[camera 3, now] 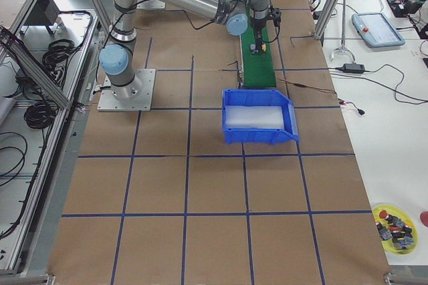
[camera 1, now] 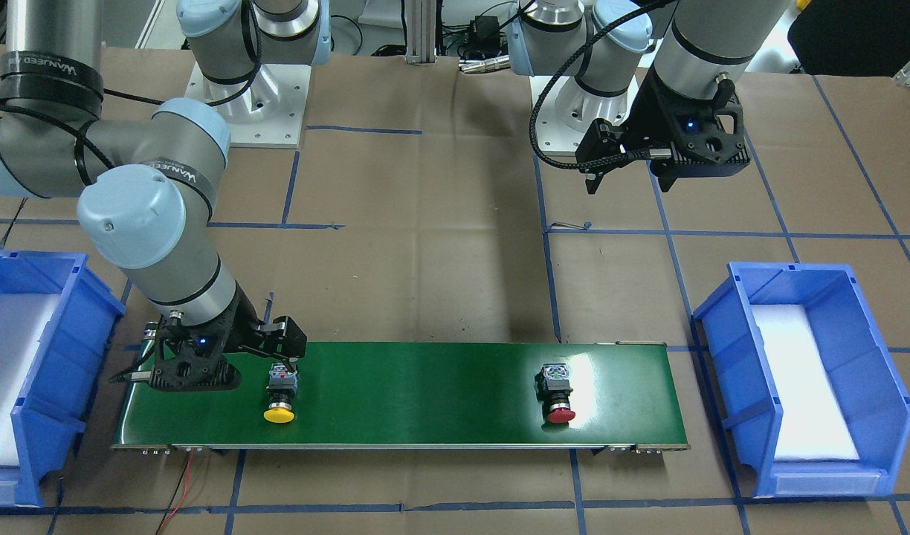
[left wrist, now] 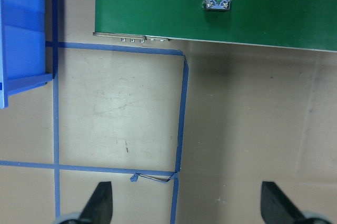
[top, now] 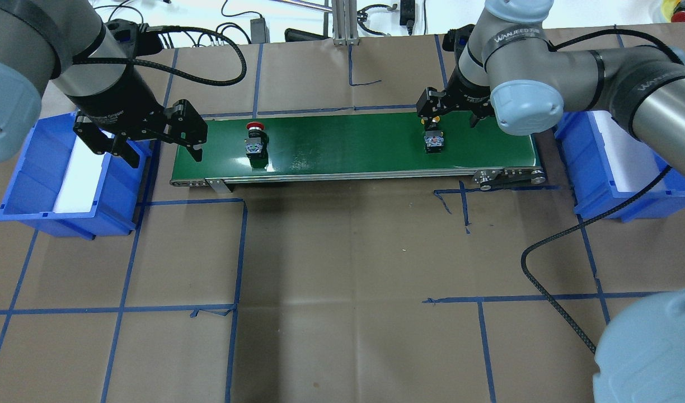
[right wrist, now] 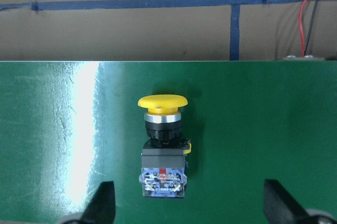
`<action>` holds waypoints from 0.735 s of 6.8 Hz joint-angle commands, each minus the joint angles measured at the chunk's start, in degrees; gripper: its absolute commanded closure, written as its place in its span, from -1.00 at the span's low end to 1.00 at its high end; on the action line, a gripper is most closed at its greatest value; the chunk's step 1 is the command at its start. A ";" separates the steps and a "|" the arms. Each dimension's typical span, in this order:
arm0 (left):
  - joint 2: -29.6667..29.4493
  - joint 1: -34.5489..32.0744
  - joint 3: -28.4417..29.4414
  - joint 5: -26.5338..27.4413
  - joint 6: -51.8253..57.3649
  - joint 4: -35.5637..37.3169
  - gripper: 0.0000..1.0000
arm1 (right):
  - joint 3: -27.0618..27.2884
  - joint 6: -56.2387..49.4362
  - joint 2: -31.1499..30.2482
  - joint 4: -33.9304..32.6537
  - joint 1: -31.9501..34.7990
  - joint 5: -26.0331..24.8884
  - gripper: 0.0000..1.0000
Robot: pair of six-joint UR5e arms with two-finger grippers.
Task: Transport two buttons from left to right
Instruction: 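Grasp the yellow button on the belt with the right gripper while the left gripper withdraws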
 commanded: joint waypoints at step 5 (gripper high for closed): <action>-2.88 0.62 0.64 0.10 0.75 3.51 -1.00 | -0.82 -2.07 6.26 -4.21 -0.23 -2.96 0.86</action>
